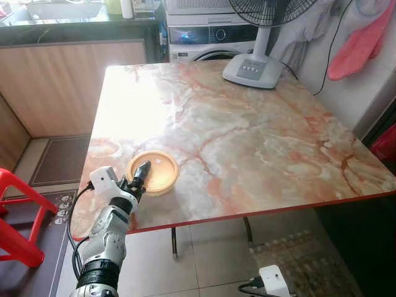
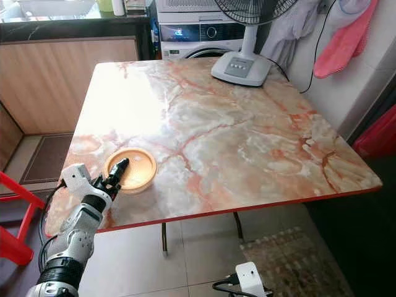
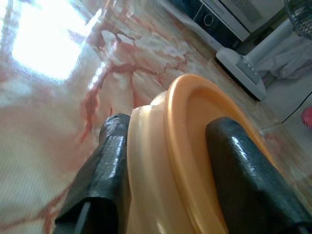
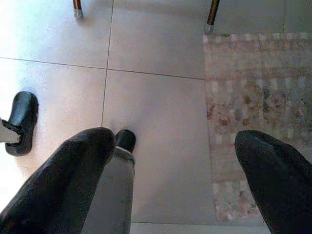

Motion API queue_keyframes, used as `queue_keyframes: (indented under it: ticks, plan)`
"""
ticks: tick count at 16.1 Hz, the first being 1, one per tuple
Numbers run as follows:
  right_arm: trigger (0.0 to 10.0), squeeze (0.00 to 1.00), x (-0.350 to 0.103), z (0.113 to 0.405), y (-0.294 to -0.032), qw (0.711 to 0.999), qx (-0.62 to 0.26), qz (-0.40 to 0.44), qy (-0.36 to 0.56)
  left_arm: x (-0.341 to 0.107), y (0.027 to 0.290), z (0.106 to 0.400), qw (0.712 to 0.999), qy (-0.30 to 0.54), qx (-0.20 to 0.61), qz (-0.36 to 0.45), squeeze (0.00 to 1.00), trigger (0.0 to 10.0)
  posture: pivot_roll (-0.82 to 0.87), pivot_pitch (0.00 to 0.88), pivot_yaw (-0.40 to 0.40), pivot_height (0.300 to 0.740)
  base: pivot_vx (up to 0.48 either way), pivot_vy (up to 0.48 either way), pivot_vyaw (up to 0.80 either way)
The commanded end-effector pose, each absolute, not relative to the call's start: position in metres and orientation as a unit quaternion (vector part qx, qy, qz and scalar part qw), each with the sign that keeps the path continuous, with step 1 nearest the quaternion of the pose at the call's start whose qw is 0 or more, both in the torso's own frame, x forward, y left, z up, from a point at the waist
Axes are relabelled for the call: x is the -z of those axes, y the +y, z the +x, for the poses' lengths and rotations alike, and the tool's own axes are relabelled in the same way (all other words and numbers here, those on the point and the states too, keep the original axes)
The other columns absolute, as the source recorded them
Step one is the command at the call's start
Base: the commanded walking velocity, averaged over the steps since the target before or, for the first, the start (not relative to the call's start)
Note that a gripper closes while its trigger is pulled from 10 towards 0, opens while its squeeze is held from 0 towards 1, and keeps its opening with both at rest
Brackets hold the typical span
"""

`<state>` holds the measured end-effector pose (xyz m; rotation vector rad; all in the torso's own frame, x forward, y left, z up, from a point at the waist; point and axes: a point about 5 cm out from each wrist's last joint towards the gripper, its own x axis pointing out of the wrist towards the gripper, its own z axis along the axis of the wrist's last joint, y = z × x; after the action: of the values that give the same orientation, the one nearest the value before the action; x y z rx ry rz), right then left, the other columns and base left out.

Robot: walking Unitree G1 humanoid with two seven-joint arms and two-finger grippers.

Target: Restocking fridge

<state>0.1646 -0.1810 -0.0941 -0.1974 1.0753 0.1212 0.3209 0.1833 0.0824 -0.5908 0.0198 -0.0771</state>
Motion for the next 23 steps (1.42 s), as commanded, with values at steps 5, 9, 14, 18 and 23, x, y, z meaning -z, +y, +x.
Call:
queue_keyframes:
  ticks: [5,9,14,18,23]
  plan:
    - [10.0,0.0,0.091,0.172,-0.179,0.859,-0.058,-0.094,0.5,-0.101,0.188,0.329,0.953,-0.028,0.036,-0.299,0.0,0.0,0.05,0.0,-0.032,0.74,0.0,0.0,0.0]
    - [10.0,0.0,0.091,0.172,-0.179,0.86,-0.057,-0.092,0.499,-0.129,0.186,0.329,0.943,-0.086,0.059,-0.316,0.0,0.0,0.05,0.0,-0.031,0.74,0.0,0.0,0.0]
    - [10.0,0.0,0.092,0.17,-0.178,0.859,-0.057,-0.09,0.501,-0.164,0.19,0.326,0.946,-0.132,0.064,-0.29,0.0,0.0,0.06,0.0,-0.024,0.74,0.0,0.0,0.0]
    - [10.0,0.0,0.093,0.169,-0.177,0.859,-0.055,-0.087,0.501,-0.179,0.227,0.308,0.97,-0.17,-0.068,-0.158,0.0,10.0,0.06,0.0,-0.02,0.74,0.0,0.0,0.0]
    - [10.0,0.0,0.093,0.167,-0.178,0.861,-0.042,-0.075,0.501,-0.172,0.207,0.306,0.992,-0.117,-0.041,0.015,0.0,10.0,0.07,0.0,-0.015,0.74,0.0,0.058,0.0]
